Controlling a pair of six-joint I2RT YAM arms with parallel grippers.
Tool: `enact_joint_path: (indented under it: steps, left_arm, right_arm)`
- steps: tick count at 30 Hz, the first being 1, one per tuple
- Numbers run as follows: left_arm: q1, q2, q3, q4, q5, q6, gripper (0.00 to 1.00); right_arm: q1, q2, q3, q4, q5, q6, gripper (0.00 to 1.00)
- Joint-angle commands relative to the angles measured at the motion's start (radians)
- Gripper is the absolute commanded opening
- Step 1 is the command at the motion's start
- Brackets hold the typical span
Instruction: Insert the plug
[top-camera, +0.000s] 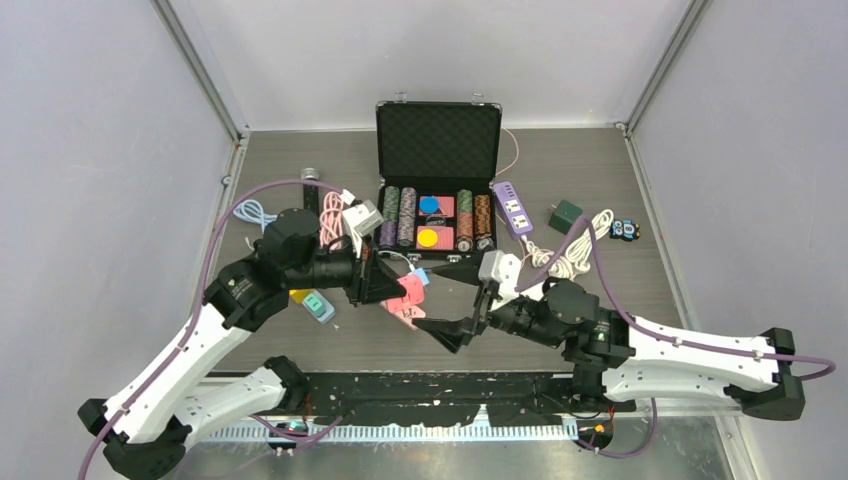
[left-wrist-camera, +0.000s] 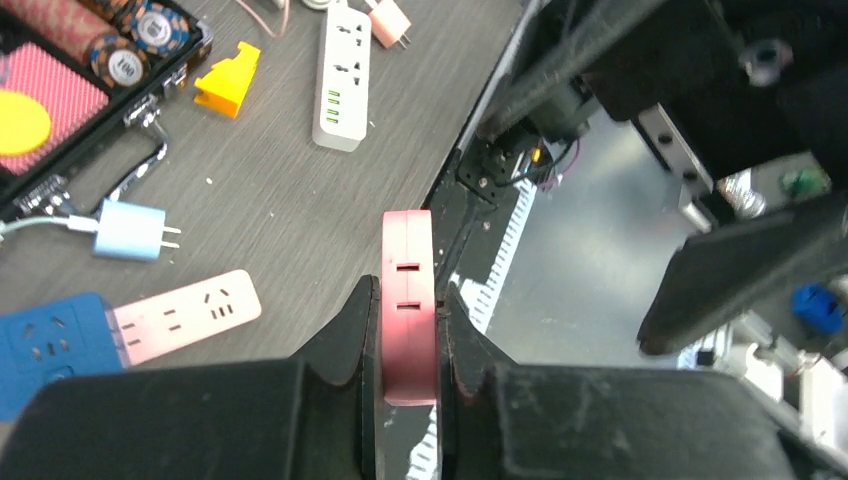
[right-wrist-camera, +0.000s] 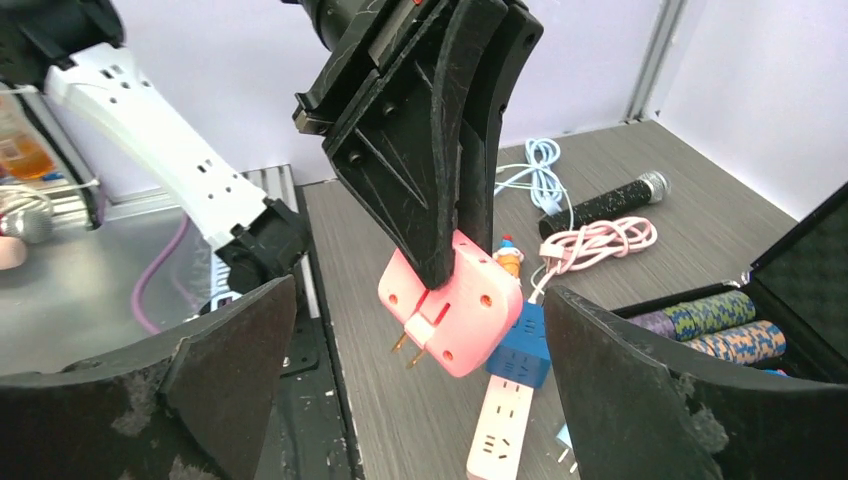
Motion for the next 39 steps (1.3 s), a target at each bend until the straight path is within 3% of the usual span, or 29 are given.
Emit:
enact_joint_path:
  steps: [1, 3, 9, 11, 16, 18, 21, 25, 27, 28, 29, 31, 33, 36, 39]
  left_arm:
    - [-0.003, -0.02, 0.075, -0.071, 0.142, 0.222, 0.0]
    - [-0.003, -0.029, 0.074, -0.073, 0.21, 0.267, 0.0]
    - [-0.011, -0.054, 0.072, -0.121, 0.34, 0.406, 0.0]
    - [-0.017, -0.07, 0.065, -0.128, 0.361, 0.44, 0.0]
    - [-0.022, -0.084, 0.054, -0.129, 0.371, 0.458, 0.0]
    - [-0.022, -0.082, 0.054, -0.131, 0.375, 0.46, 0.0]
    - [-0.023, -0.076, 0.056, -0.133, 0.385, 0.463, 0.0]
    - [-0.023, -0.07, 0.06, -0.134, 0.399, 0.464, 0.0]
    - [-0.023, -0.069, 0.059, -0.135, 0.399, 0.463, 0.0]
    - [-0.023, -0.068, 0.06, -0.133, 0.393, 0.461, 0.06]
    - [-0.023, -0.067, 0.059, -0.13, 0.383, 0.453, 0.13]
    - [-0.023, -0.07, 0.056, -0.113, 0.353, 0.422, 0.38]
    - [-0.023, -0.078, 0.041, -0.07, 0.308, 0.385, 0.57]
    - [-0.022, -0.096, -0.022, 0.068, 0.198, 0.242, 0.68]
    - [-0.022, -0.087, -0.065, 0.138, 0.109, 0.166, 0.67]
  right_arm:
    - [-0.004, -0.03, 0.085, -0.137, -0.088, 0.002, 0.99]
    - [-0.009, -0.014, 0.133, -0.198, -0.126, 0.015, 0.98]
    - [-0.038, 0.085, 0.246, -0.329, -0.287, 0.05, 0.65]
    - [-0.043, 0.105, 0.264, -0.344, -0.308, 0.06, 0.58]
    - [-0.051, 0.138, 0.281, -0.348, -0.349, 0.066, 0.57]
    - [-0.056, 0.157, 0.287, -0.355, -0.358, 0.069, 0.51]
    - [-0.071, 0.182, 0.298, -0.363, -0.383, 0.069, 0.33]
    - [-0.091, 0.194, 0.299, -0.341, -0.416, 0.072, 0.3]
    - [-0.103, 0.195, 0.294, -0.32, -0.438, 0.079, 0.23]
    - [-0.107, 0.194, 0.285, -0.311, -0.443, 0.088, 0.12]
    - [-0.116, 0.191, 0.279, -0.284, -0.455, 0.094, 0.09]
    - [-0.128, 0.178, 0.255, -0.239, -0.463, 0.128, 0.06]
    - [-0.141, 0.159, 0.226, -0.179, -0.446, 0.159, 0.05]
    - [-0.172, 0.111, 0.169, -0.111, -0.407, 0.207, 0.05]
    - [-0.21, 0.073, 0.113, -0.031, -0.393, 0.268, 0.05]
